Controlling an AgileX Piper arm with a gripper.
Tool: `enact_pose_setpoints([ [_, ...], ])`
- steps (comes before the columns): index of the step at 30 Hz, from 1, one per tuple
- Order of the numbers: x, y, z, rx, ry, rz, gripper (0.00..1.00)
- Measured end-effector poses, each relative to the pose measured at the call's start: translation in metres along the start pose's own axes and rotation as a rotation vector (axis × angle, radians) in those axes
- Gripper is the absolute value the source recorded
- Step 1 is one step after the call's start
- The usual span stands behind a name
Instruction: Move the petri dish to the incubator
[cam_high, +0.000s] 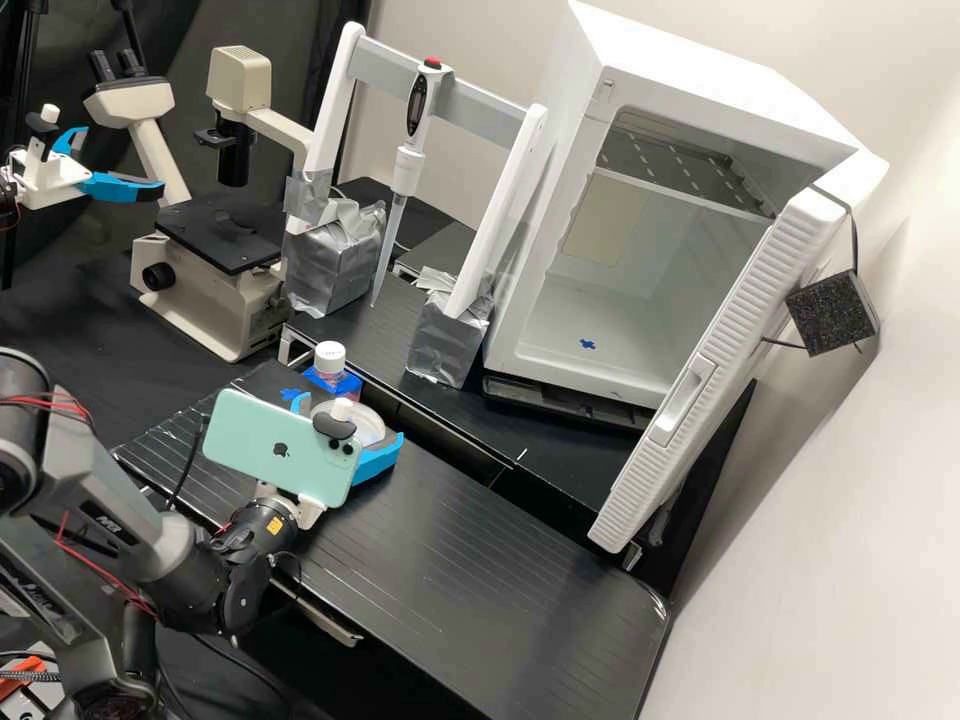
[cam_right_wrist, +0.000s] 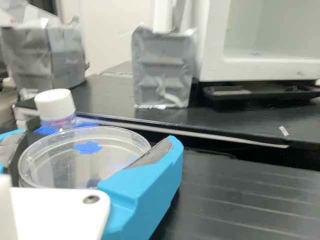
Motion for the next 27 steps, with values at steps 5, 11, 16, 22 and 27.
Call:
enact_pose_setpoints([
  [5,0.001,0.01,-0.003,0.051,-0.011,0.129,0.0],
  [11,0.009,0.02,0.007,0.121,-0.062,0.23,0.0],
  [16,0.04,0.049,0.024,0.121,-0.097,0.308,0.0],
  [22,0.074,0.091,0.043,0.121,-0.115,0.463,0.0],
  [27,0.109,0.118,0.049,0.118,-0.076,0.542,0.0],
])
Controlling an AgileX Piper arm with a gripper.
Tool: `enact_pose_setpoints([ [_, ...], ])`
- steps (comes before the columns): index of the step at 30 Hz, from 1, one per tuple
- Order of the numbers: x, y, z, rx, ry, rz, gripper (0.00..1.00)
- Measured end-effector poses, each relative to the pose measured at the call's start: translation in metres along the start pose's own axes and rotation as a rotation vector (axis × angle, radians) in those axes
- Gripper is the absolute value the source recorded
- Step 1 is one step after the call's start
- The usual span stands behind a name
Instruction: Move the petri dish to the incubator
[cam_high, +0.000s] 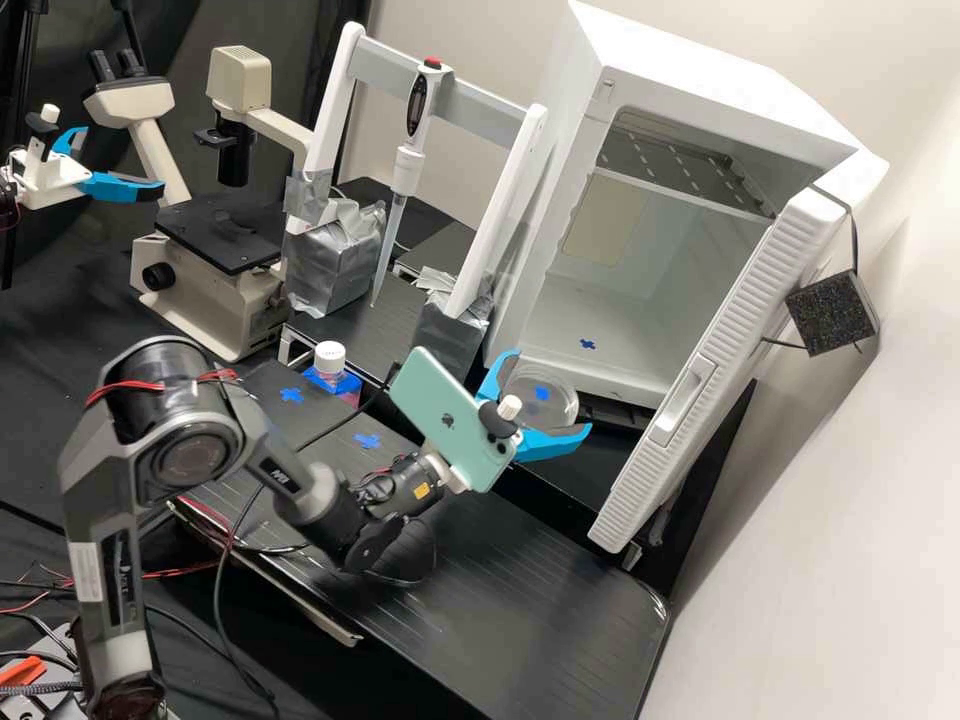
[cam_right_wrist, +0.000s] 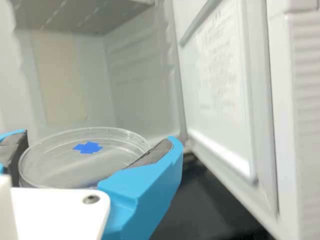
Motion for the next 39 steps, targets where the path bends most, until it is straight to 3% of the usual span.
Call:
enact_pose_setpoints([
  [4,0.042,-0.009,-0.005,-0.032,0.028,0.009,0.0],
  [9,0.091,-0.032,-0.009,-0.085,0.017,-0.047,0.0],
  [17,0.143,-0.042,-0.003,-0.1,-0.036,-0.095,0.0],
  [20,0.155,-0.044,0.001,-0.101,-0.054,-0.103,0.0],
  [28,0.18,-0.055,0.01,-0.046,-0.005,-0.232,0.0],
  [32,0.185,-0.058,0.021,-0.046,-0.029,-0.268,0.0],
  [39,0.187,-0.053,0.025,-0.052,-0.034,-0.26,0.0],
])
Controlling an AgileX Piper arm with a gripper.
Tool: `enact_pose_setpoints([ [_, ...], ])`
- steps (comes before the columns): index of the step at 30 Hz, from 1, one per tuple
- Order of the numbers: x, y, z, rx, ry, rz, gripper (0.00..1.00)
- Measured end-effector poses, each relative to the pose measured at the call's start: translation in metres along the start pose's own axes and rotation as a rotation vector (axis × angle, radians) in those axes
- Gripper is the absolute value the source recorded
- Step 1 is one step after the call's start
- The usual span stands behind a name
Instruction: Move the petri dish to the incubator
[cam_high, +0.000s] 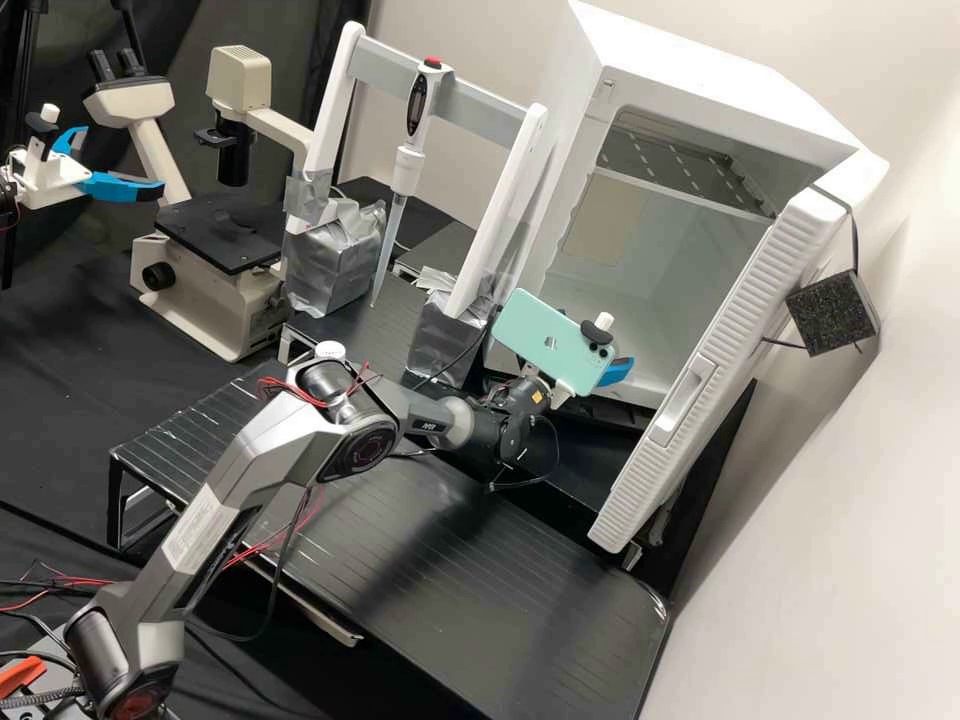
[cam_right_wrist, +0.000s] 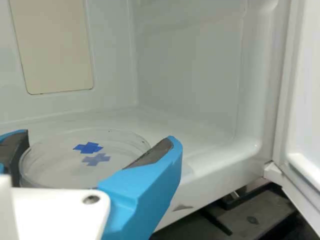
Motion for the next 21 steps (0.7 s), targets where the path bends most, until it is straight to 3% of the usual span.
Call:
enact_pose_setpoints([
  [1,-0.0001,0.0001,0.0012,0.0,-0.004,0.0,0.0],
  [2,-0.0003,0.0008,0.0024,0.0,-0.006,0.001,1.0],
  [14,0.0007,0.0021,0.004,-0.003,-0.006,0.004,1.0],
  [21,0.0007,0.0,0.0034,-0.033,0.002,-0.019,1.0],
])
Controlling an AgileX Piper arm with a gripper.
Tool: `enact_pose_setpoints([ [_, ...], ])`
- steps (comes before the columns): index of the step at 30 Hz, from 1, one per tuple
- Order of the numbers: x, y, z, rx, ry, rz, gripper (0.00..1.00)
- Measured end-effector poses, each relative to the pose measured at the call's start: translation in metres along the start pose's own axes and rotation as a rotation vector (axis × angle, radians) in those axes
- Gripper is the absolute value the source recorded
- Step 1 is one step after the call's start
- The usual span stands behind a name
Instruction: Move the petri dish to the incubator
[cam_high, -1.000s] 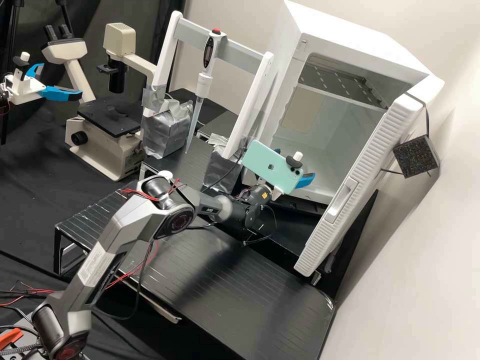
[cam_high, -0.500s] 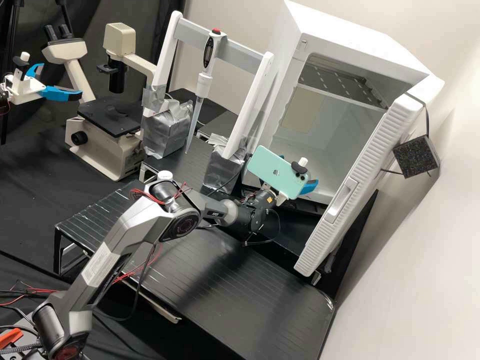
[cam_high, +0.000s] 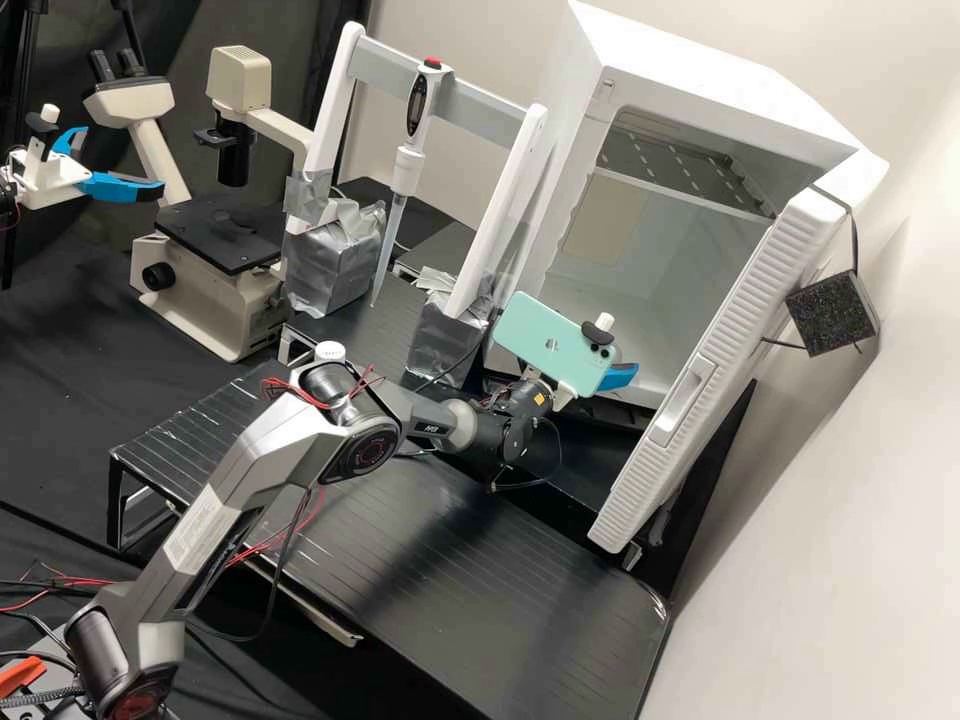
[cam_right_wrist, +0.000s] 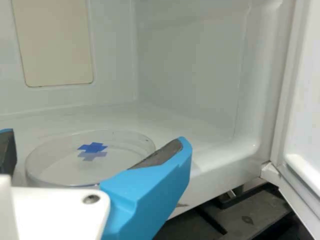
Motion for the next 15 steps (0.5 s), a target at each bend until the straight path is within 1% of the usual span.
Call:
enact_pose_setpoints([
  [6,-0.001,-0.001,0.001,-0.002,0.009,-0.001,1.0],
  [10,-0.009,-0.002,0.008,0.01,0.026,0.004,1.0],
  [15,-0.023,0.001,0.013,0.026,0.024,0.013,1.0],
])
